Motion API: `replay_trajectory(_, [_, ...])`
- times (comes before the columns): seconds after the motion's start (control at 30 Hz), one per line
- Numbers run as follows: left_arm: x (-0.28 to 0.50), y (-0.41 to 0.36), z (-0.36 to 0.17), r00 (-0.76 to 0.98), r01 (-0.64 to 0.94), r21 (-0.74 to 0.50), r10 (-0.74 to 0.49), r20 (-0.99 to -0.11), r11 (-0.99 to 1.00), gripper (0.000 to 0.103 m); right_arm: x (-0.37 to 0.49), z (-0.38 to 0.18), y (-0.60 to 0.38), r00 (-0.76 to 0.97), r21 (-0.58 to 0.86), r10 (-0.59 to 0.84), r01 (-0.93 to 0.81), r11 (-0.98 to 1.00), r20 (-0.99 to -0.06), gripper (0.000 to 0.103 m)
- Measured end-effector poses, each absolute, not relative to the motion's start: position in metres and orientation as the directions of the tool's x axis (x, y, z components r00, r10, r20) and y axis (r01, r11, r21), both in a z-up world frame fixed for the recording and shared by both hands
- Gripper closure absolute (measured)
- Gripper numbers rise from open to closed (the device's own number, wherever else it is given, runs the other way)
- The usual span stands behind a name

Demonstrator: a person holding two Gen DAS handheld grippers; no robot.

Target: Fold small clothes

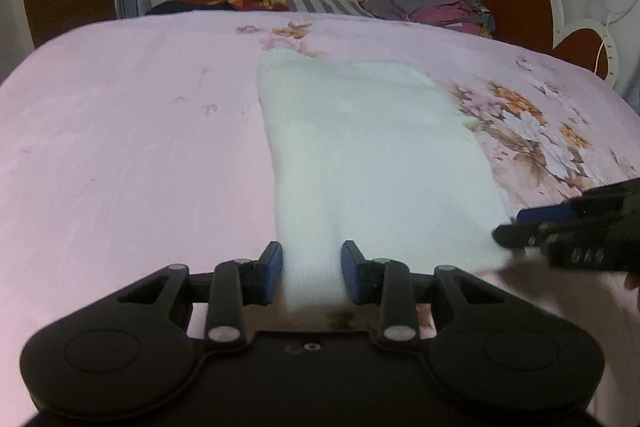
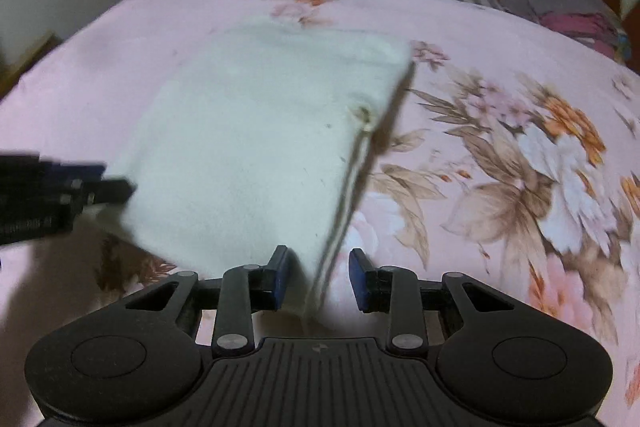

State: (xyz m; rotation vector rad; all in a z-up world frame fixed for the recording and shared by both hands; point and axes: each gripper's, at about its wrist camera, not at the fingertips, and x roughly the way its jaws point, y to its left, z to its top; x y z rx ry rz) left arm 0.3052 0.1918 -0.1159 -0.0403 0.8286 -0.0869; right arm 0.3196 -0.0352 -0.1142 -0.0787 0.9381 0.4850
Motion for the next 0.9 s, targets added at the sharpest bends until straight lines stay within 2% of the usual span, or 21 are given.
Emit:
replay_trajectory(0.23, [0.25,0.184,-0.09,0.712,0.064,-0.088,-0.107,-0.694,0.994,0.073,0.268,-0.059,-0.069,0.615,0.2,0.421,-0.397,0.896,-0.667,0.071])
replay_trajectory(0.3, [0.232,0.178,-0.079,0.729,0.06,-0.09,-0.105,-0.677,0.994,0.069,0.247,-0.044,-0.08,0.647,0.21,0.421,-0.38,0.901,-0.635,0.07])
replay_trajectory(0.4, [0.201,0.17,-0.06,0.76,0.046,-0.092,-0.095,-0.643,0.995,0.052,0.216,-0.025,-0.095,0.677,0.222,0.422,-0.366,0.904,-0.603,0.07])
replay_trajectory(0.47, [0.177,0.165,-0.047,0.787,0.028,-0.092,-0.079,-0.611,0.995,0.017,0.191,-0.016,-0.101,0.691,0.213,0.412,-0.359,0.909,-0.593,0.07])
replay_trajectory(0.57, [0.143,0.157,-0.031,0.814,0.025,-0.092,-0.073,-0.576,0.995,0.001,0.157,-0.007,-0.114,0.697,0.214,0.407,-0.351,0.911,-0.59,0.07])
replay_trajectory(0.63, [0.119,0.148,-0.021,0.815,0.038,-0.096,-0.086,-0.574,0.995,0.0,0.132,-0.001,-0.121,0.699,0.222,0.41,-0.349,0.911,-0.586,0.07])
replay_trajectory(0.67, [0.107,0.142,-0.016,0.815,0.044,-0.09,-0.088,-0.573,0.995,0.0,0.12,0.001,-0.123,0.701,0.223,0.415,-0.354,0.908,-0.58,0.055])
replay_trajectory(0.7, [0.099,0.136,-0.014,0.814,0.045,-0.072,-0.078,-0.576,0.996,0.0,0.107,0.003,-0.125,0.709,0.221,0.408,-0.345,0.912,-0.575,0.002])
replay_trajectory(0.77, [0.08,0.125,-0.011,0.825,0.045,-0.016,-0.046,-0.564,0.999,0.0,0.082,0.006,-0.129,0.773,0.191,0.358,-0.303,0.934,-0.524,0.0])
replay_trajectory(0.83, [0.065,0.116,-0.009,0.839,0.032,0.019,-0.017,-0.544,0.999,0.0,0.067,0.008,-0.129,0.775,0.169,0.35,-0.309,0.936,-0.526,0.0])
replay_trajectory(0.9, [0.053,0.115,-0.007,0.844,0.016,0.0,-0.013,-0.536,1.0,0.0,0.056,0.01,-0.131,0.782,0.159,0.329,-0.29,0.944,-0.529,0.0])
